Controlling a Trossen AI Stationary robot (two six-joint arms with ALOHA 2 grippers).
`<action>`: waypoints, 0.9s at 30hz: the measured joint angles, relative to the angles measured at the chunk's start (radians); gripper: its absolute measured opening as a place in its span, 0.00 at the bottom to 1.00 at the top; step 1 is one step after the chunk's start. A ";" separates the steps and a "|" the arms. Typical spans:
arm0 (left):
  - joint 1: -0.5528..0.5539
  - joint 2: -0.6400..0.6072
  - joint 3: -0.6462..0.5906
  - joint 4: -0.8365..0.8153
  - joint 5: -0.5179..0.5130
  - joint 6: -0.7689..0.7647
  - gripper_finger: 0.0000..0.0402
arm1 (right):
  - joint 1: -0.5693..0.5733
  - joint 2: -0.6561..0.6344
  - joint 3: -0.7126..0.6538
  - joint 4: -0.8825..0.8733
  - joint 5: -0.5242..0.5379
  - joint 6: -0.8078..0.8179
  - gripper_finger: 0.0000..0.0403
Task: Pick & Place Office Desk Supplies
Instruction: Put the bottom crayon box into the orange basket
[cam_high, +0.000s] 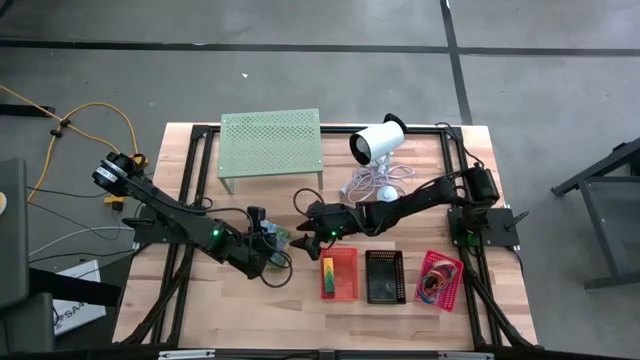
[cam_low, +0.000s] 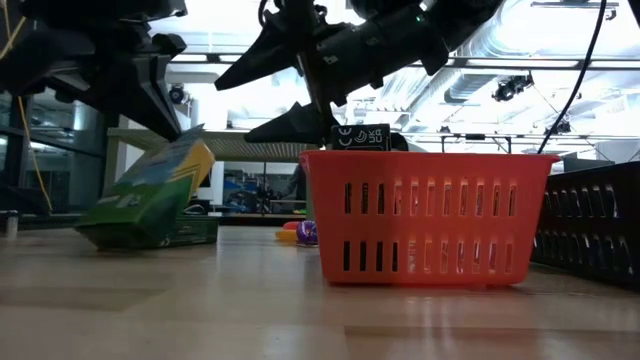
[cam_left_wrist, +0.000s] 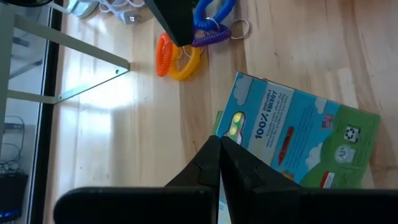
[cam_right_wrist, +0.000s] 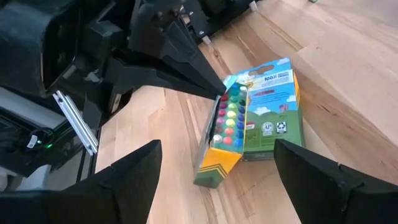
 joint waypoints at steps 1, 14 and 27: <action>0.000 0.000 0.000 0.002 -0.005 -0.004 0.00 | 0.000 0.000 0.000 0.000 0.000 0.000 0.74; 0.000 0.000 0.000 0.030 -0.011 -0.025 0.00 | -0.005 0.085 0.020 0.021 -0.029 0.024 0.74; 0.000 0.000 -0.001 0.046 -0.039 -0.034 0.00 | -0.006 0.097 0.079 -0.057 -0.006 -0.011 0.74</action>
